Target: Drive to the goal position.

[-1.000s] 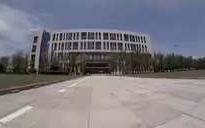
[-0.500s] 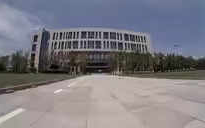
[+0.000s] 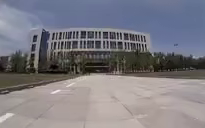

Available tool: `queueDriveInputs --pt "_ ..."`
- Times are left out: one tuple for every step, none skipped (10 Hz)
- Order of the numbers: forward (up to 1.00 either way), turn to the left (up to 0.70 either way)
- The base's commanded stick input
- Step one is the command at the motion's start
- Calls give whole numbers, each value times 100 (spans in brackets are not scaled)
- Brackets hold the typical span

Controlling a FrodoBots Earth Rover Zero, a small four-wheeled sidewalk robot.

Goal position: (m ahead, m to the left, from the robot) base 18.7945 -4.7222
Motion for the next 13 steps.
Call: queueDriveInputs --pt "50 1" --pt "50 1" --pt "50 1" --pt "50 1" --pt "50 1" --pt "50 1" --pt "50 1" --pt "50 1" --pt "50 1" --pt "50 1" --pt "50 1" --pt "50 1" --pt "50 1"
